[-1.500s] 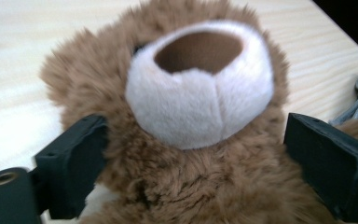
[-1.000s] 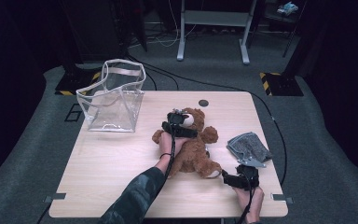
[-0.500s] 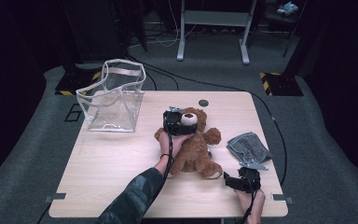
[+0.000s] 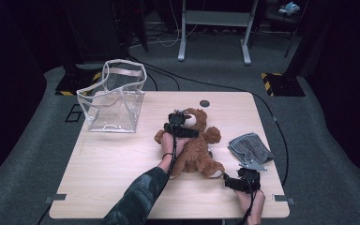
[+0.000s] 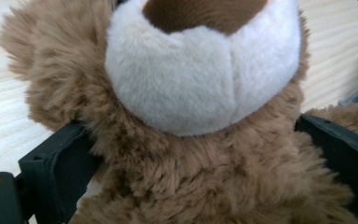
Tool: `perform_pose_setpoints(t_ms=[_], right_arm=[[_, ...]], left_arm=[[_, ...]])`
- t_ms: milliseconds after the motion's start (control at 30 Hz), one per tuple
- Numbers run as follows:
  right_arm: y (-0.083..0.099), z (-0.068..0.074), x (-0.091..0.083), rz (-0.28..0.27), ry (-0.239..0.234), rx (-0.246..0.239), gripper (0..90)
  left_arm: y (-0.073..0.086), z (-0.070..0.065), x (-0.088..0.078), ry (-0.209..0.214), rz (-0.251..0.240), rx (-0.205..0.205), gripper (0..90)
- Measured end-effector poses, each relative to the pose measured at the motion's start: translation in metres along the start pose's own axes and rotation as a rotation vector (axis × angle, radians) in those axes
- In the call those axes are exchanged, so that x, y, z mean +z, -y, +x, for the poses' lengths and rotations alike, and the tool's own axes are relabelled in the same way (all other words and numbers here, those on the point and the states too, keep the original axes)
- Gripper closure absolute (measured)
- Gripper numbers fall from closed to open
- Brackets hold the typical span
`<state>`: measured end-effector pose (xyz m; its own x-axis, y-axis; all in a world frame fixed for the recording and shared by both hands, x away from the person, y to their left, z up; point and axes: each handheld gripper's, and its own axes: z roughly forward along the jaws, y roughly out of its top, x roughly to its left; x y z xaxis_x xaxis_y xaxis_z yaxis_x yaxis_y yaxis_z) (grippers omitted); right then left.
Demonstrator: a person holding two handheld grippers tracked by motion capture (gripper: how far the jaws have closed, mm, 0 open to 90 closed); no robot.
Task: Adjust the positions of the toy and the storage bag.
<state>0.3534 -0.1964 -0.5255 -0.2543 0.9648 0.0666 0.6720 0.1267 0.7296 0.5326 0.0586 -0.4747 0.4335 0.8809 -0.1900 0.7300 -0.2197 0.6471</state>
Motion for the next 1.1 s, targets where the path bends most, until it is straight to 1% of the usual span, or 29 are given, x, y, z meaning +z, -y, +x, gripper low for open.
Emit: perform_pose_setpoints(t_ms=[33,100,133,167,200,233,267,300,400,467,500,533,600,633,667,700,733,800,833,867,967,1033,1067,1100], right_arm=[[0.000,0.001,0.000,-0.006,0.003,0.003,13.8],[0.001,0.000,0.000,-0.007,0.003,-0.004,13.8],[0.001,0.000,0.000,-0.008,0.001,-0.005,13.8],[0.001,0.000,0.000,-0.008,0.001,-0.005,13.8],[0.001,0.000,0.000,-0.008,0.002,-0.008,13.6],[0.001,0.000,0.001,-0.008,0.002,-0.003,13.6],[0.001,0.000,0.001,-0.008,0.002,-0.003,13.6],[0.000,0.001,0.001,-0.006,0.005,-0.007,13.5],[0.001,0.001,0.001,-0.007,0.004,-0.008,13.6],[0.001,0.000,0.001,-0.010,0.000,-0.007,13.5],[0.001,-0.001,0.001,-0.012,-0.008,-0.005,13.7],[0.001,-0.001,0.001,-0.012,-0.008,-0.005,13.7],[0.001,-0.001,0.000,-0.017,-0.013,0.003,13.9],[0.001,-0.002,0.000,-0.018,-0.013,0.004,14.0],[0.001,-0.002,0.000,-0.017,-0.014,0.007,14.0],[0.001,-0.002,0.000,-0.018,-0.015,0.007,14.1],[0.001,-0.002,0.000,-0.019,-0.014,0.008,14.2],[0.001,-0.002,0.000,-0.019,-0.015,0.009,14.2],[0.001,-0.002,0.000,-0.019,-0.015,0.009,14.2],[0.001,-0.002,0.000,-0.019,-0.015,0.007,14.2],[0.001,-0.002,0.000,-0.019,-0.014,0.006,14.2],[0.002,-0.002,0.000,-0.019,-0.014,0.001,14.2],[0.002,-0.002,0.000,-0.020,-0.013,-0.001,14.2],[0.002,-0.002,0.000,-0.020,-0.013,-0.001,14.2]], left_arm=[[0.001,0.000,0.002,0.006,0.008,-0.009,3.8],[0.001,0.000,0.003,0.010,0.011,-0.006,6.7],[0.002,0.001,0.005,0.020,0.019,0.000,11.7],[0.002,0.001,0.005,0.020,0.019,0.000,16.2],[0.003,0.001,0.004,0.022,0.012,0.006,23.6],[0.005,0.000,0.003,0.026,-0.006,0.022,28.9],[0.005,0.000,0.003,0.026,-0.006,0.022,33.7],[0.006,-0.001,0.002,0.020,-0.029,0.047,39.8],[0.008,-0.003,-0.001,0.021,-0.059,0.082,50.6],[0.008,-0.003,-0.003,0.019,-0.067,0.090,55.0],[0.010,-0.003,-0.006,0.025,-0.085,0.090,56.6],[0.010,-0.003,-0.006,0.025,-0.085,0.090,57.5],[0.013,-0.001,-0.011,0.037,-0.125,0.070,59.2],[0.013,0.000,-0.013,0.033,-0.126,0.082,59.7],[0.013,0.001,-0.015,0.046,-0.126,0.075,60.2],[0.013,0.001,-0.017,0.054,-0.140,0.062,60.6],[0.013,0.002,-0.020,0.056,-0.141,0.070,60.9],[0.013,0.004,-0.025,0.066,-0.158,0.068,61.3],[0.013,0.004,-0.025,0.066,-0.158,0.068,61.3],[0.013,0.004,-0.029,0.068,-0.173,0.074,61.3],[0.012,0.005,-0.039,0.084,-0.203,0.066,61.6],[0.009,0.004,-0.051,0.090,-0.240,0.086,61.8],[0.009,0.004,-0.055,0.091,-0.248,0.093,61.8],[0.009,0.004,-0.055,0.091,-0.248,0.093,61.8]])
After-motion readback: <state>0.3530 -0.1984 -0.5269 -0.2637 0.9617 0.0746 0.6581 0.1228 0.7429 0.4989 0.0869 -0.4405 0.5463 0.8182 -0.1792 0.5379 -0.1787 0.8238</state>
